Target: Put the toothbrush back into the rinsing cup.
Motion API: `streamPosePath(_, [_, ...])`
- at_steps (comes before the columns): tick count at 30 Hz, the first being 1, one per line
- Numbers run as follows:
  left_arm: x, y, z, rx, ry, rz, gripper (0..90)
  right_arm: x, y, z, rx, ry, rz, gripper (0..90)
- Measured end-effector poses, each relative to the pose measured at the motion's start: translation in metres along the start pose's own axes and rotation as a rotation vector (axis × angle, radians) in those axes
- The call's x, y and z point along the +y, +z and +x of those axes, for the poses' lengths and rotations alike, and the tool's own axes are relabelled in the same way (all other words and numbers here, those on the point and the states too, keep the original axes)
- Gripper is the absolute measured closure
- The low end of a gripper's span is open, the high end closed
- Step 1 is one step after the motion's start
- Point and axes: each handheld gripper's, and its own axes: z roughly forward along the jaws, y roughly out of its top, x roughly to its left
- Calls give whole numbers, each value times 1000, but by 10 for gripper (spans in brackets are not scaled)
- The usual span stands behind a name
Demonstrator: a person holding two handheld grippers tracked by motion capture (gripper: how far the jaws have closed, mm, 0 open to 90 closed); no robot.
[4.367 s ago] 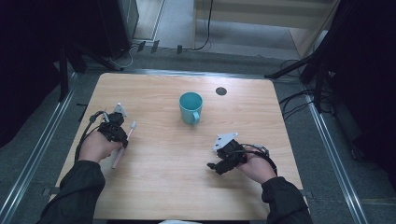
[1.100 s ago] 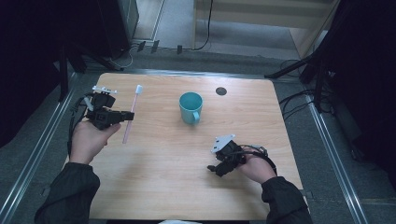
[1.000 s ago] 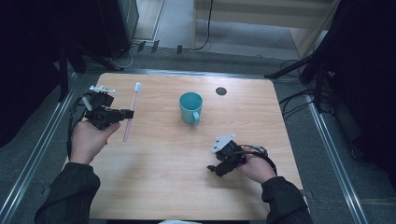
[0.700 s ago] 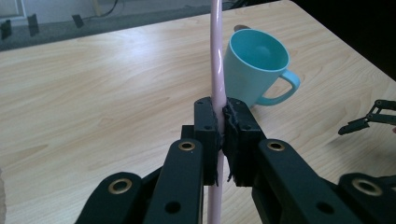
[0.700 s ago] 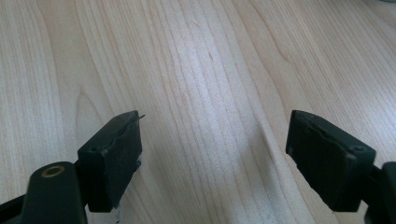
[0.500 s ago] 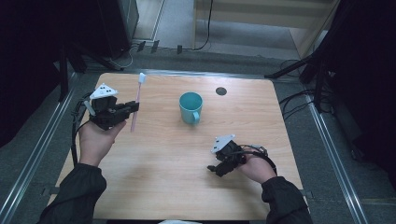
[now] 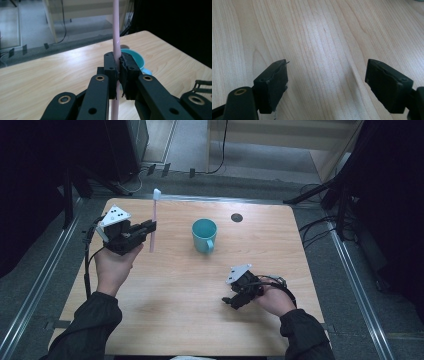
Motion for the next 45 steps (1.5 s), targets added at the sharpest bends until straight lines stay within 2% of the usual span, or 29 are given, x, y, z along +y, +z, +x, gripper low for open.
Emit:
streamPosePath(5, [6,10,-5,-18,4,-22,844,0,0,0,1,-1,-1,183])
streamPosePath(8, [10,21,-10,-18,30,-17,844,0,0,0,2,1,-4,183])
streamPosePath(12, [13,29,-13,-21,37,-17,844,0,0,0,2,-1,-4,182])
streamPosePath(18, [22,50,-17,-49,24,-14,844,1,0,1,5,-6,-6,183])
streamPosePath(26, [33,77,-28,-65,53,4,844,1,0,1,8,-7,-10,182])
streamPosePath(36, [46,99,-38,-90,52,1,844,2,-1,2,10,-13,-13,182])
streamPosePath(45, [50,119,-44,-91,68,2,844,2,-1,3,12,-14,-15,182])
